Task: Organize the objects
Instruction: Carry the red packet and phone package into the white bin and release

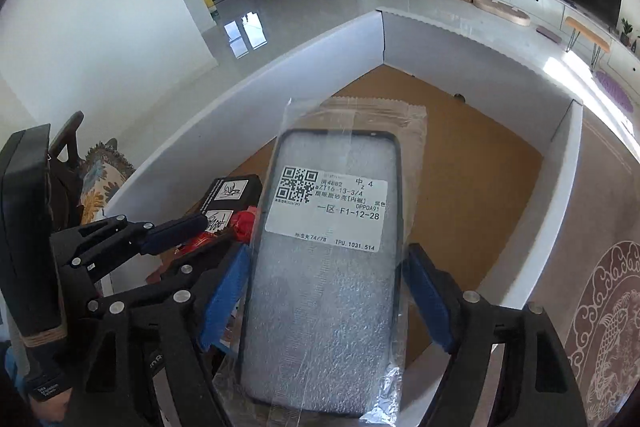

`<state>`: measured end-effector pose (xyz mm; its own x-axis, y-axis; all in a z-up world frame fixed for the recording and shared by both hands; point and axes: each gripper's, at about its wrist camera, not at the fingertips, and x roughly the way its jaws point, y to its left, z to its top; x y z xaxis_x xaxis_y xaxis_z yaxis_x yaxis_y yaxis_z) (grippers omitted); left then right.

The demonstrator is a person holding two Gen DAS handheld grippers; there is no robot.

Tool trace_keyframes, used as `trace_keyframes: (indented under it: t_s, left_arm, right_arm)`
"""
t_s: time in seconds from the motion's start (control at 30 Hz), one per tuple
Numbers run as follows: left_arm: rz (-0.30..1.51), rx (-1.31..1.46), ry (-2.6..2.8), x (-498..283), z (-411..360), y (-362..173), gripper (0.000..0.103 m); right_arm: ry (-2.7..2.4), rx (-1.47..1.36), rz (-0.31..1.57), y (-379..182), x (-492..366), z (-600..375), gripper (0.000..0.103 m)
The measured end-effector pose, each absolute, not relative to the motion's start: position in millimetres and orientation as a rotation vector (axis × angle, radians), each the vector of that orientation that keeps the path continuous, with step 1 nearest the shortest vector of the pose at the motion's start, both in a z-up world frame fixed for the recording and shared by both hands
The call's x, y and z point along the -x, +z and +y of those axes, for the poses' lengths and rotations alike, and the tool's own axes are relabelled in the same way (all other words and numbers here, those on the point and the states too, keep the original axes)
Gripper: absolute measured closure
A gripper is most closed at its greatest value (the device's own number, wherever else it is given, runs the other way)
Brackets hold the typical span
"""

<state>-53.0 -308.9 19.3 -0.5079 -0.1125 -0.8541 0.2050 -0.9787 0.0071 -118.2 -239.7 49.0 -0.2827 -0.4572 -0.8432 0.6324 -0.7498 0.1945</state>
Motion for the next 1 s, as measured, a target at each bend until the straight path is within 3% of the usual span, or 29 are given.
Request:
trace_keyframes:
  t_s: [0.03, 0.07, 0.17, 0.3, 0.43, 0.67, 1.0]
  left_arm:
    - [0.150, -1.441, -2.590, 49.8, -309.5, 19.0, 0.025]
    - [0.142, -1.423, -2.612, 46.2, -306.5, 20.0, 0.015]
    - [0.032, -1.364, -2.625, 39.8, -288.8, 25.5, 0.004]
    - [-0.061, -1.271, -2.559, 33.2, -270.6, 45.8, 0.003]
    - [0.037, -1.169, -2.556, 17.9, -272.4, 63.3, 0.003]
    - [0.344, -1.406, -2.521, 20.1, -292.1, 49.3, 0.003]
    - [0.242, -1.286, -2.497, 7.7, -289.8, 57.9, 0.003]
  right_arm:
    - [-2.060, -1.295, 0.231, 42.6, 118.6, -241.7, 0.024]
    - [-2.059, -1.293, 0.216, 41.1, 115.9, -239.9, 0.024]
    - [-2.088, -1.242, 0.150, 54.1, 110.9, -224.0, 0.017]
    - [-2.193, -1.150, 0.118, 88.5, 109.2, -192.4, 0.000]
    - [-2.273, -1.140, 0.119, 113.1, 111.4, -170.6, 0.000]
    - [-2.272, -1.240, 0.214, 104.9, 103.8, -173.0, 0.000]
    - [-2.269, -1.235, 0.251, 94.5, 97.1, -186.0, 0.000]
